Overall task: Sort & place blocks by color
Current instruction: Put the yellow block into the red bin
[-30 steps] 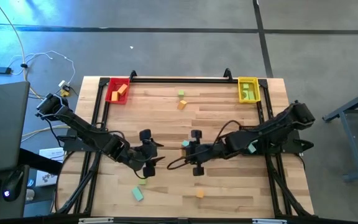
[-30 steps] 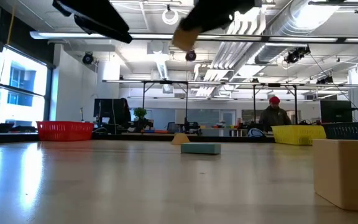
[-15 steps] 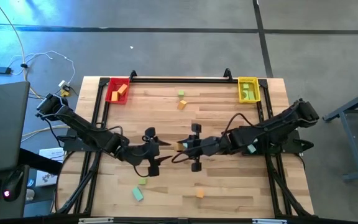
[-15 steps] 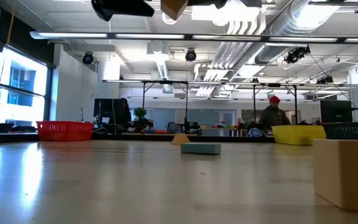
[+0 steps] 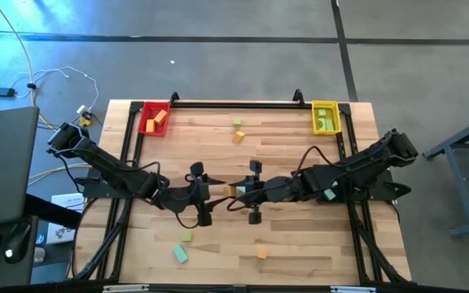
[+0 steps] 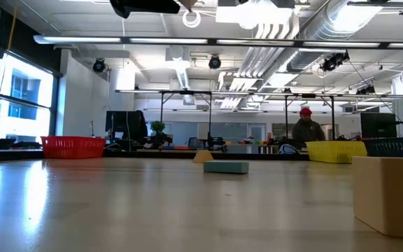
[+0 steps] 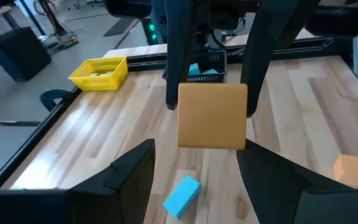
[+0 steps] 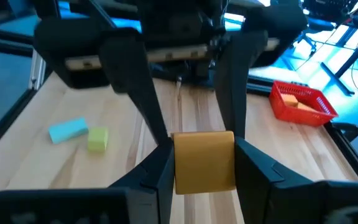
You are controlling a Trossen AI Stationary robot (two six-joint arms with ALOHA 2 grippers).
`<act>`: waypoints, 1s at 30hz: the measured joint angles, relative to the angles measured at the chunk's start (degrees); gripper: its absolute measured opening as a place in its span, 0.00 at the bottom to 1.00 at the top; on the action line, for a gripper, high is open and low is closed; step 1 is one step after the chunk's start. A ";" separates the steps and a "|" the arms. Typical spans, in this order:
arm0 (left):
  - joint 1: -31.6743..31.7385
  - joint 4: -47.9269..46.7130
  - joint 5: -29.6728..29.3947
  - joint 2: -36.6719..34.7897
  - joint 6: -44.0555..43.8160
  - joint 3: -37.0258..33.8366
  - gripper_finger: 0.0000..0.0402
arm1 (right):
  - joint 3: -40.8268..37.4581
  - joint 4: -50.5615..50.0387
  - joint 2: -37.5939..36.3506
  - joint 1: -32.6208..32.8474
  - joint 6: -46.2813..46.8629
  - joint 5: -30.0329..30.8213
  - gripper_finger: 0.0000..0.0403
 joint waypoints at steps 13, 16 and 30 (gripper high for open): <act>1.18 2.50 2.91 0.00 3.01 0.00 0.53 | 0.00 1.02 0.00 0.02 -0.22 -0.63 0.27; 1.18 2.50 2.91 0.00 3.04 0.00 0.53 | 0.00 0.98 0.00 0.02 -0.24 -0.64 0.27; 2.64 2.55 7.83 0.00 4.48 0.00 0.34 | 0.02 -0.70 0.02 0.02 -0.96 -0.83 0.27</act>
